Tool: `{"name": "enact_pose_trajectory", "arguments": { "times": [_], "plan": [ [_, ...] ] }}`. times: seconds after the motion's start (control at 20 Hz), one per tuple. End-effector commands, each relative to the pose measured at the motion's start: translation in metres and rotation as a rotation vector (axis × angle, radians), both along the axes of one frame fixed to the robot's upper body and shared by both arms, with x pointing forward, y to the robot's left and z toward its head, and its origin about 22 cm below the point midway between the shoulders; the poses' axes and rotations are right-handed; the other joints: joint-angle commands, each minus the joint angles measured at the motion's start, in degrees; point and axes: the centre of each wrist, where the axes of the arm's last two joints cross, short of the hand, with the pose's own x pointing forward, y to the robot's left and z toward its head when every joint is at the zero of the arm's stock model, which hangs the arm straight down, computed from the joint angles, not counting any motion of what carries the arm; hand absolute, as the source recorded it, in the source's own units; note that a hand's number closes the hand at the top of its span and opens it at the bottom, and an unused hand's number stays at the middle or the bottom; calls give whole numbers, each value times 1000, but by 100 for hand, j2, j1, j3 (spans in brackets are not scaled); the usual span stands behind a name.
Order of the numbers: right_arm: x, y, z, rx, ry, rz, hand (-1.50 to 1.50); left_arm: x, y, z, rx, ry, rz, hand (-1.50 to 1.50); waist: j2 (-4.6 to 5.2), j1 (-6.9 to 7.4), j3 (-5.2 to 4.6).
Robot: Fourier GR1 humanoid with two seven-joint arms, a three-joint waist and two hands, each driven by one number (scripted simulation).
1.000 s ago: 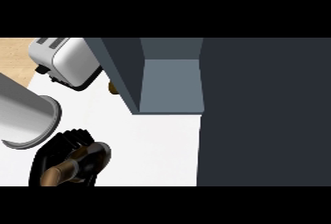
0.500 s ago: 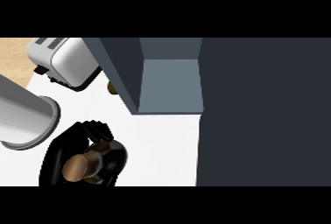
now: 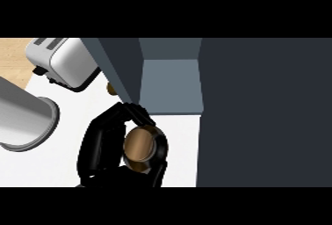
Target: Pick up the wine, place it into the cabinet and close the cabinet
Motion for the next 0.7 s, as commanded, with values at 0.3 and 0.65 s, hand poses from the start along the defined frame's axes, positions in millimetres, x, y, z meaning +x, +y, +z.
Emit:
{"name": "enact_pose_trajectory", "arguments": {
  "times": [0.3,0.65],
  "plan": [
    [-28,-12,14,21,-44,18,-150,13,-63,29,19,-31,49,150,-1,-32,1],
    [-32,-20,8,4,-69,27,-150,32,-67,35,6,-2,89,150,1,-15,1]
  ]
}}
